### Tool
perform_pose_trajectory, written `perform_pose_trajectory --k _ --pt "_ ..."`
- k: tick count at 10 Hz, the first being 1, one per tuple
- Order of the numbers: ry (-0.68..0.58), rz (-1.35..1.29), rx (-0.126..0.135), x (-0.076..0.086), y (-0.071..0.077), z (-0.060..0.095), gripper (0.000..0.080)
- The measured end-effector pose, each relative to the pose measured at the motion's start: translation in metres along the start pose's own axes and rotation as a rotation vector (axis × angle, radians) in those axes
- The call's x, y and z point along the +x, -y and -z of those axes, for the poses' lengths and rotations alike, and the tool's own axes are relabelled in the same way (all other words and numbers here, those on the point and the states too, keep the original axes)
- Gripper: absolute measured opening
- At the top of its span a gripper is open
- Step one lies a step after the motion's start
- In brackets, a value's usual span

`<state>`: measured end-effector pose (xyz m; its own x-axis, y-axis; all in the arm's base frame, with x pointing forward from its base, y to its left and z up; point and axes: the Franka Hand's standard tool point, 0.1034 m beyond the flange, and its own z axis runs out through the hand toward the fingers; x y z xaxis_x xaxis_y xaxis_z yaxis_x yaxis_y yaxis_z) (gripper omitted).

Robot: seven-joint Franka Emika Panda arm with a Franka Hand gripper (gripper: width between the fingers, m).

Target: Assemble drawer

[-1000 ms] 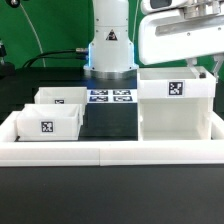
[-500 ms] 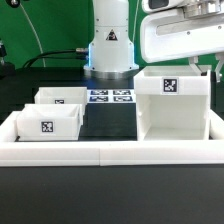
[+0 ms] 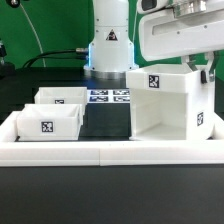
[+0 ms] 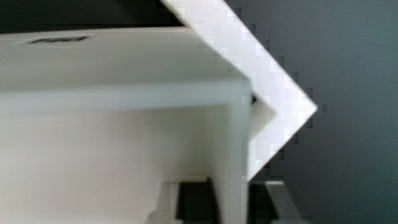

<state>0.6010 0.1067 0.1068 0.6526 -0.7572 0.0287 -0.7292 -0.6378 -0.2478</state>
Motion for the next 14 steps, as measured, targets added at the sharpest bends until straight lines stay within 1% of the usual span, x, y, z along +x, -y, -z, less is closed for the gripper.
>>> perform_pose_trajectory --k 3,5,9,10,11,12,14 --pt "-0.005 -0.096 0.01 0.0039 0.0012 0.0012 0.0045" --pt "0.001 -0.224 0.017 0.0055 0.0008 0.0018 0.0045" --pt "0.014 -0.384 0.028 0.0067 0.0005 0.0023 0.0045" --pt "0.037 -0.566 0.033 0.006 -0.0012 0.0015 0.0045" --pt "0.049 -0.684 0.036 0.0044 -0.0017 -0.0017 0.0045" --pt "0.056 -0.785 0.047 0.0045 -0.0011 -0.0037 0.0045" --pt "0.052 -0.851 0.043 0.0085 -0.0045 -0.0036 0.0048"
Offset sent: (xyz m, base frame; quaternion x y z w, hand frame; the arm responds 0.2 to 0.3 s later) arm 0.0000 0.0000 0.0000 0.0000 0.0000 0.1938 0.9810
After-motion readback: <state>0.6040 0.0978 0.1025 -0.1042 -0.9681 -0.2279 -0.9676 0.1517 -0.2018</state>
